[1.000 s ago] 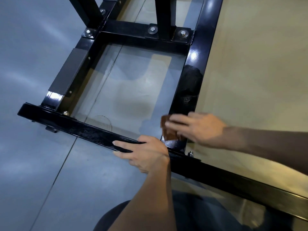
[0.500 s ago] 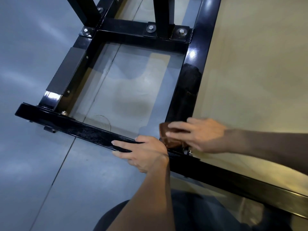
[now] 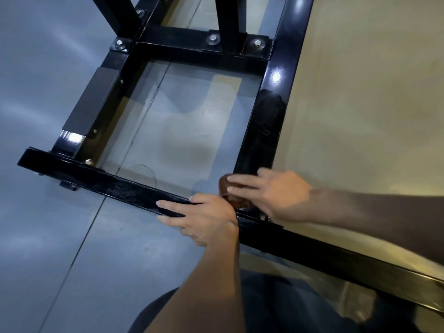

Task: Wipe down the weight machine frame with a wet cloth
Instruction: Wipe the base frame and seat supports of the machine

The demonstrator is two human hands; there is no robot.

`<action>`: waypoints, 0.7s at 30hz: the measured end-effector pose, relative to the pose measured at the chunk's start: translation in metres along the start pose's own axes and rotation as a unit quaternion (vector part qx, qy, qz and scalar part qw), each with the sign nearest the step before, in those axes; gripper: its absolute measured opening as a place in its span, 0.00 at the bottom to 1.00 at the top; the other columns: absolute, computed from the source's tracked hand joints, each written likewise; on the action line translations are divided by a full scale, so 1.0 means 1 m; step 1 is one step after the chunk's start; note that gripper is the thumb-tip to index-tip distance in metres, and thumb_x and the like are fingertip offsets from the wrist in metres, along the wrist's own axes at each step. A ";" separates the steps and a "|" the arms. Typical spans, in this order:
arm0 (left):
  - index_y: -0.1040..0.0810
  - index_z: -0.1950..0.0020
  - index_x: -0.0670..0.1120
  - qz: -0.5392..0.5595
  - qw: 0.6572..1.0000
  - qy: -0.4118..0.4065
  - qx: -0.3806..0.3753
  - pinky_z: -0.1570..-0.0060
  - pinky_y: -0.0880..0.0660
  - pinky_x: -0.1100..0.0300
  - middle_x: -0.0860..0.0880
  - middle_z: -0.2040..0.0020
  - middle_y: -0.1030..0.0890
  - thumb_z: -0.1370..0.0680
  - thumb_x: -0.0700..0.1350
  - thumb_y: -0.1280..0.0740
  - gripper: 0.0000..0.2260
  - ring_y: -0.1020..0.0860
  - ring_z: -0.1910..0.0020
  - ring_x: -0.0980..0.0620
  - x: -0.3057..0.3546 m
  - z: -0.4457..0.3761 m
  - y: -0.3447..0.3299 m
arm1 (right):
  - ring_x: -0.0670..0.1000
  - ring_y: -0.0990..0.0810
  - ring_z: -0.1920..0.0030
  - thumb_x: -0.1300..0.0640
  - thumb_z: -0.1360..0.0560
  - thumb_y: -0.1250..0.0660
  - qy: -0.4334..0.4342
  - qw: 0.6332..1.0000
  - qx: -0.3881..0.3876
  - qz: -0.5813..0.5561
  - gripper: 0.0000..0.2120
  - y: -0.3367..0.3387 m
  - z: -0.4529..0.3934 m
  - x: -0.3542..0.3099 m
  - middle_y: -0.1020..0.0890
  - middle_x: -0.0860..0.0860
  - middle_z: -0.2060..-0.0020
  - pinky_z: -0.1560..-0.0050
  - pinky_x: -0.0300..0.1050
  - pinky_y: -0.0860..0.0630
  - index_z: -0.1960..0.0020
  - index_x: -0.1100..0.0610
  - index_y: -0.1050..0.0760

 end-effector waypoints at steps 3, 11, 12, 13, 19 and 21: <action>0.53 0.15 0.50 0.000 1.000 0.007 0.006 0.47 0.29 0.40 0.43 0.17 0.48 0.17 0.48 0.45 0.31 0.26 0.42 0.33 0.000 0.000 0.002 | 0.59 0.21 0.58 0.57 0.23 0.29 -0.096 0.994 0.041 0.039 0.26 0.024 -0.019 0.080 0.28 0.43 0.25 0.68 0.49 0.21 0.27 0.42 0.28; 0.54 0.15 0.50 0.001 1.000 0.011 -0.008 0.45 0.29 0.39 0.43 0.17 0.50 0.16 0.48 0.46 0.30 0.27 0.40 0.33 -0.001 0.000 0.001 | 0.58 0.24 0.59 0.55 0.22 0.34 -0.080 0.996 0.048 -0.013 0.21 0.018 -0.005 0.023 0.26 0.46 0.26 0.67 0.50 0.22 0.30 0.48 0.24; 0.55 0.15 0.50 -0.002 1.000 0.010 -0.011 0.45 0.29 0.38 0.43 0.17 0.50 0.16 0.48 0.46 0.30 0.27 0.39 0.33 -0.001 0.000 0.001 | 0.56 0.24 0.60 0.54 0.22 0.32 -0.040 0.998 0.042 -0.027 0.21 0.011 0.008 0.003 0.25 0.46 0.27 0.69 0.46 0.25 0.30 0.48 0.23; 0.55 0.15 0.50 -0.003 1.000 0.009 -0.010 0.45 0.29 0.39 0.43 0.17 0.51 0.16 0.49 0.47 0.30 0.27 0.39 0.33 -0.001 0.000 0.001 | 0.54 0.24 0.61 0.53 0.22 0.33 -0.007 0.999 0.035 -0.032 0.20 0.006 0.019 -0.007 0.25 0.47 0.27 0.71 0.45 0.27 0.30 0.48 0.22; 0.54 0.15 0.50 -0.005 1.000 0.008 0.001 0.46 0.29 0.40 0.44 0.17 0.49 0.16 0.48 0.46 0.30 0.26 0.41 0.33 0.000 0.000 0.001 | 0.60 0.18 0.57 0.58 0.22 0.36 0.035 0.997 0.043 0.045 0.26 0.014 0.010 0.082 0.29 0.48 0.23 0.64 0.50 0.20 0.25 0.45 0.31; 0.54 0.15 0.50 0.000 1.000 0.013 0.003 0.46 0.29 0.40 0.44 0.17 0.49 0.16 0.48 0.46 0.30 0.26 0.40 0.33 -0.002 0.000 0.001 | 0.64 0.17 0.48 0.56 0.19 0.37 -0.104 0.990 0.085 0.035 0.24 0.030 -0.007 0.135 0.31 0.46 0.23 0.58 0.57 0.17 0.24 0.43 0.30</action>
Point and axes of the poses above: each hand's wrist, its own z-axis away from the middle knuckle, its own y-axis out of the back of the hand, x = y × z, the point moved 9 cm from there along -z, towards the middle knuckle
